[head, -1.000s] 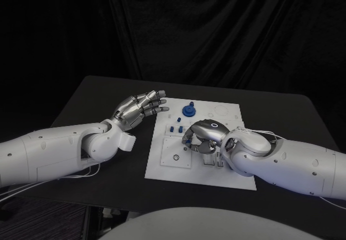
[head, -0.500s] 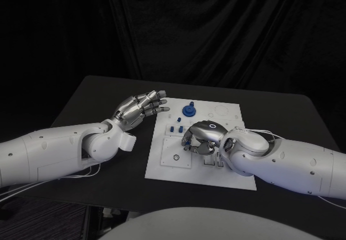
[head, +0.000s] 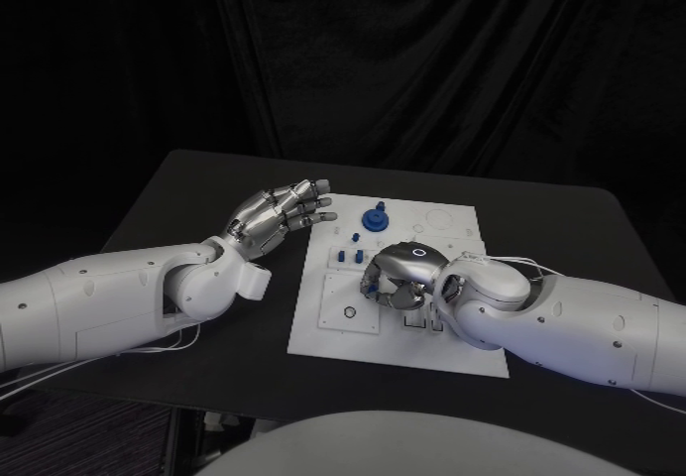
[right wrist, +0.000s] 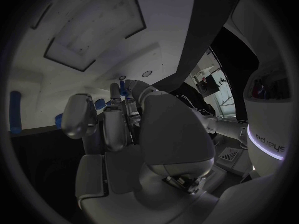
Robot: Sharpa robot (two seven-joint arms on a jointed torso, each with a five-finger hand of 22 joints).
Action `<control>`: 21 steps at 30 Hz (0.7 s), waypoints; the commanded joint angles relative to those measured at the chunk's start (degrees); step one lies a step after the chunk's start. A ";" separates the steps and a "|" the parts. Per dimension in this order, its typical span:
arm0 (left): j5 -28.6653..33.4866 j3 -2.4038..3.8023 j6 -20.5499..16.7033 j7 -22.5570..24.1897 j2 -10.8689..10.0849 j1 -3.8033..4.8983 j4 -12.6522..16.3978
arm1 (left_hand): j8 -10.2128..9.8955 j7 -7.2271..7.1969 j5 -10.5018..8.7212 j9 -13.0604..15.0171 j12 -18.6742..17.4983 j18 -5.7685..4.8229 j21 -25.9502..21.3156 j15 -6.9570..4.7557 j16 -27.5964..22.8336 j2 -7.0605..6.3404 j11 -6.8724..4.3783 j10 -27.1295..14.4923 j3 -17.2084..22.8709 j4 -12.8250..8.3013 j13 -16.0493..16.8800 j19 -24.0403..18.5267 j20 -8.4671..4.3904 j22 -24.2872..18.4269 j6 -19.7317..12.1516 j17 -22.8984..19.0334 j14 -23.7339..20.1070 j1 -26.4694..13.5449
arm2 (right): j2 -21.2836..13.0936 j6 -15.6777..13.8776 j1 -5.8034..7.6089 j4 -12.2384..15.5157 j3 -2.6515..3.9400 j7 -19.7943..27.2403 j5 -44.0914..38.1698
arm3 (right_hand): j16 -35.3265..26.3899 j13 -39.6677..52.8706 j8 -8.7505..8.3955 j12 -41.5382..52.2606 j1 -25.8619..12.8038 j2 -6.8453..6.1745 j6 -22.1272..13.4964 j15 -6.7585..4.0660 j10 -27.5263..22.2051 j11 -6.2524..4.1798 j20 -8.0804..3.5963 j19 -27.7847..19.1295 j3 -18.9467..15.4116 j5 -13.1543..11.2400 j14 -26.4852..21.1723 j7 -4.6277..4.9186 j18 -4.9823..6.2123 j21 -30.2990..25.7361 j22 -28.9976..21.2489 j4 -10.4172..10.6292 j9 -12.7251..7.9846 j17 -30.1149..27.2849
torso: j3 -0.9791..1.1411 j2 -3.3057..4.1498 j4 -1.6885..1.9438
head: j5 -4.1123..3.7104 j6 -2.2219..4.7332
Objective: Assemble the parts on the task board
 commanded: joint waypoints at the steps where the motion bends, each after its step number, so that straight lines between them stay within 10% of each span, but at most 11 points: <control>1: -0.03 0.04 1.04 1.09 0.14 -0.12 0.00 | 0.24 2.07 0.00 0.07 0.30 -0.88 0.22 0.19 0.21 0.34 0.31 0.05 0.44 0.13 0.08 0.26 0.02 -0.08 -0.07 0.11 0.11 -0.40 | 0.10 2.32 0.10 -0.02 0.02 -2.44 -1.93 | -0.37 0.06 -0.24 0.05 0.41 -0.13 -0.03 0.07 1.13 -1.32 -0.02 -0.41 -0.05 -0.23 -0.39 0.12 1.02 -0.39 8.40 -0.30 -0.04 -0.08 | 0.00 -0.01 0.01 | 0.10 0.00; 21: -0.03 0.04 1.57 0.71 0.42 -0.56 -0.38 | 0.27 2.09 -0.02 0.09 0.37 -0.95 0.23 0.37 0.46 0.30 0.25 0.09 0.70 0.29 0.09 0.28 0.06 -0.09 0.01 0.14 0.25 -0.42 | 0.45 4.28 0.10 -0.31 0.02 -3.57 -2.21 | -0.96 0.03 -0.56 -0.17 0.58 -0.31 -0.38 0.20 1.04 -1.18 0.11 -1.38 -0.31 -1.29 -0.94 0.28 1.40 -2.22 7.88 -0.58 -0.19 -1.02 | -0.03 0.05 0.08 | 0.32 0.00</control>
